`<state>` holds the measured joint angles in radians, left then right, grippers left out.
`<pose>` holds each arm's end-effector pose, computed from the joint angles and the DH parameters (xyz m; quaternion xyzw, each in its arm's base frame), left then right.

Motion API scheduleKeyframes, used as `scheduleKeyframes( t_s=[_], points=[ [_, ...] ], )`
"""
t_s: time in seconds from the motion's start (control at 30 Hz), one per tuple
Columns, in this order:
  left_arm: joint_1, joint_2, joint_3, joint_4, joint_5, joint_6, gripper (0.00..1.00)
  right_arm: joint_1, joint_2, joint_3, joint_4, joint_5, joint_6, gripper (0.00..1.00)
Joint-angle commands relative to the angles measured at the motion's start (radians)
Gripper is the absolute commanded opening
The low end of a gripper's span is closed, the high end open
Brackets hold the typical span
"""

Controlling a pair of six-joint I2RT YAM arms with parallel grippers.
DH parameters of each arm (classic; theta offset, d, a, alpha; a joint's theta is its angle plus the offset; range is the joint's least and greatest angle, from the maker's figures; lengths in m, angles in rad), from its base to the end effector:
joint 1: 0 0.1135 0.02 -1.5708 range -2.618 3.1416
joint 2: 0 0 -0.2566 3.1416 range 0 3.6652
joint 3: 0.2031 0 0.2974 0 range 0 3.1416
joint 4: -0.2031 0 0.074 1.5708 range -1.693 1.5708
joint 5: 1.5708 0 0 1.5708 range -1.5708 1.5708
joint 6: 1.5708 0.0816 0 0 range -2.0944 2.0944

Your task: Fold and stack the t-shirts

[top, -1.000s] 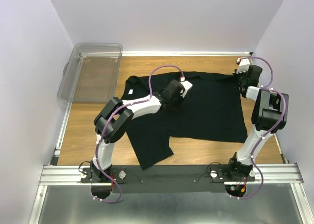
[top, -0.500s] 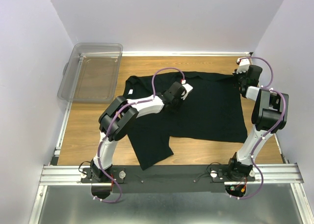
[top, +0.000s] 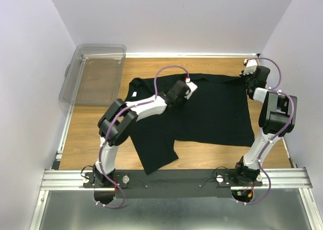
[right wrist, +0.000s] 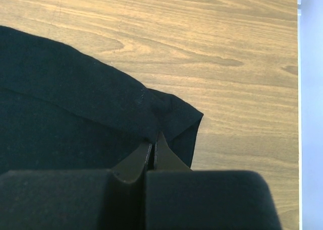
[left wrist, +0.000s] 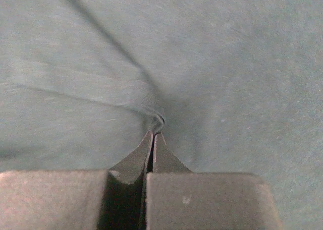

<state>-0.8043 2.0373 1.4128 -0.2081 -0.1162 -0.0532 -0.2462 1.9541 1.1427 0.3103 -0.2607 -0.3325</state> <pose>0.3613 -0.3616 0.1063 0.3220 0.8739 -0.1005 0.3501 0.4843 -0.1000 0.1081 -0.1030 0.8494 -0.0370 0.5163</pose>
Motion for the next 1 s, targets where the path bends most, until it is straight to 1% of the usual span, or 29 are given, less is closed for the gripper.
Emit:
scheduleKeyframes(
  t_s=[0.0,0.1,0.13,0.2,0.23,0.3,0.37,0.5,0.53,0.7,0.8,0.9,0.93,0.97],
  points=[
    [0.083,-0.129,0.070,-0.019,-0.083,0.082,0.00,-0.008,-0.038,0.055,-0.023,-0.023,0.015,0.01],
    [0.174,-0.140,0.149,-0.039,-0.070,0.127,0.00,-0.008,-0.052,0.098,-0.036,-0.026,0.030,0.01],
    [0.195,-0.132,0.203,-0.046,-0.044,0.133,0.00,-0.008,-0.053,0.110,-0.045,-0.028,0.035,0.01],
    [0.258,-0.118,0.256,-0.060,-0.019,0.147,0.00,-0.008,-0.057,0.143,-0.048,-0.026,0.046,0.00],
    [0.276,-0.109,0.303,-0.062,0.004,0.156,0.00,-0.008,-0.057,0.149,-0.050,-0.026,0.055,0.01],
    [0.315,-0.082,0.350,-0.071,0.004,0.176,0.00,-0.008,-0.054,0.173,-0.051,-0.022,0.064,0.01],
    [0.349,-0.046,0.447,-0.085,-0.002,0.184,0.00,-0.008,-0.046,0.195,-0.053,-0.012,0.069,0.01],
    [0.382,0.004,0.540,-0.086,-0.028,0.214,0.00,-0.008,-0.037,0.221,-0.053,0.006,0.069,0.00],
    [0.393,0.014,0.584,-0.083,-0.039,0.222,0.00,-0.008,-0.029,0.226,-0.053,0.012,0.073,0.00],
    [0.402,0.073,0.704,-0.014,-0.063,0.285,0.00,-0.008,-0.009,0.249,-0.050,0.037,0.096,0.00],
    [0.402,0.122,0.744,0.027,-0.079,0.331,0.00,-0.010,0.002,0.264,-0.050,0.038,0.113,0.01],
    [0.402,0.165,0.767,0.082,-0.143,0.374,0.00,-0.010,0.012,0.278,-0.043,0.049,0.136,0.01],
    [0.402,0.175,0.765,0.099,-0.186,0.386,0.00,-0.010,0.015,0.281,-0.036,0.058,0.147,0.01],
    [0.402,0.190,0.762,0.140,-0.206,0.392,0.00,-0.010,0.020,0.282,-0.028,0.063,0.153,0.01]
  ],
)
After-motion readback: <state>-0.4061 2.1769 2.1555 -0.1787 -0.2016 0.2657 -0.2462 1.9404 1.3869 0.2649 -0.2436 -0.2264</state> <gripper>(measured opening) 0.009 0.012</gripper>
